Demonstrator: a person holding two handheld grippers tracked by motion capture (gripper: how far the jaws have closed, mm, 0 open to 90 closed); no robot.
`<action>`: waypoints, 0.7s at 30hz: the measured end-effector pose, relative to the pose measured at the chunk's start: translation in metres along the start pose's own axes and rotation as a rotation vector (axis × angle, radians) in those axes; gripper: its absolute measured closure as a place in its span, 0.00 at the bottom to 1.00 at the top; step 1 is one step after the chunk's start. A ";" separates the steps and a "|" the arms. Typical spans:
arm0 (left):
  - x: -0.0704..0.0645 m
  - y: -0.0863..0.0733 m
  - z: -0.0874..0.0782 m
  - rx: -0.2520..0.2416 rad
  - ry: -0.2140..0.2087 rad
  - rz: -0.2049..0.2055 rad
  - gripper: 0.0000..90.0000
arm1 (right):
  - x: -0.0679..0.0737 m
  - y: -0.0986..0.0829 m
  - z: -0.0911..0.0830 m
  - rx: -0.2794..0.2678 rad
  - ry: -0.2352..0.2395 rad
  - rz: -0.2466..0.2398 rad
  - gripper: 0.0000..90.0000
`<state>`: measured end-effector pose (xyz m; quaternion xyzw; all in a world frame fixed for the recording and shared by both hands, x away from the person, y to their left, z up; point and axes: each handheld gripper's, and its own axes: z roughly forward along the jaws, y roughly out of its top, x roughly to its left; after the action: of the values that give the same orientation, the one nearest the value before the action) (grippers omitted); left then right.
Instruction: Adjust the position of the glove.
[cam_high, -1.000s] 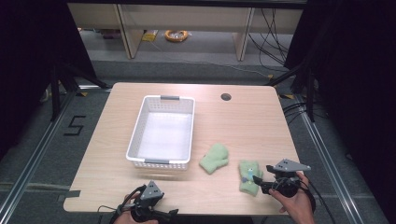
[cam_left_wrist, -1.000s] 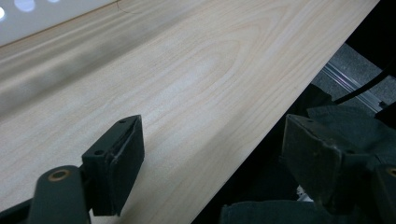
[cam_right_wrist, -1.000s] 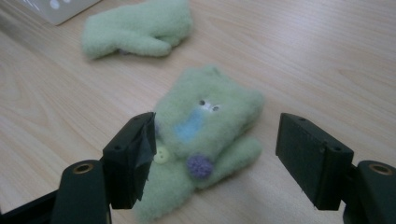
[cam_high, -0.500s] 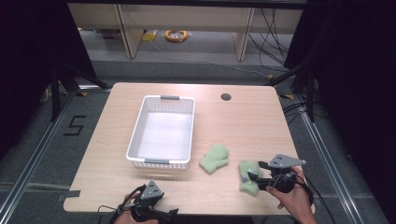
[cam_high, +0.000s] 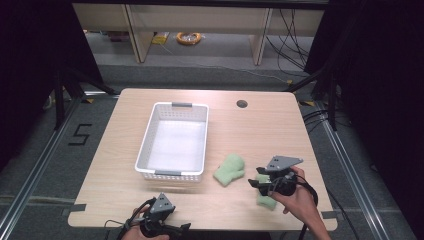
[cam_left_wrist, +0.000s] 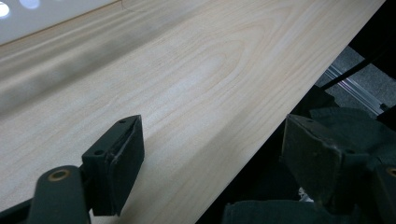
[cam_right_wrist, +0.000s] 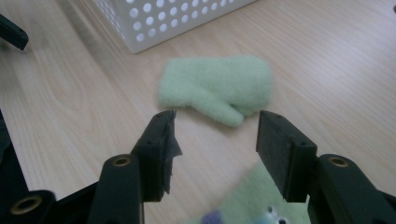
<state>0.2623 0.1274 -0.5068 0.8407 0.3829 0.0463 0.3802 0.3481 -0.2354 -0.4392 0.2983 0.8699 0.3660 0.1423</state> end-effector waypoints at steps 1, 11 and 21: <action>0.000 0.000 0.000 -0.003 0.001 -0.001 0.23 | 0.000 0.003 0.003 0.015 0.013 -0.002 0.56; -0.001 0.000 -0.001 -0.014 -0.009 0.001 0.23 | -0.004 0.034 0.038 0.061 0.036 -0.044 0.67; 0.000 0.000 -0.001 -0.016 -0.007 0.002 0.23 | -0.014 0.050 0.080 0.154 0.065 -0.053 0.71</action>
<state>0.2616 0.1277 -0.5058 0.8381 0.3802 0.0468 0.3884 0.4170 -0.1722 -0.4587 0.2732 0.9073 0.3037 0.1001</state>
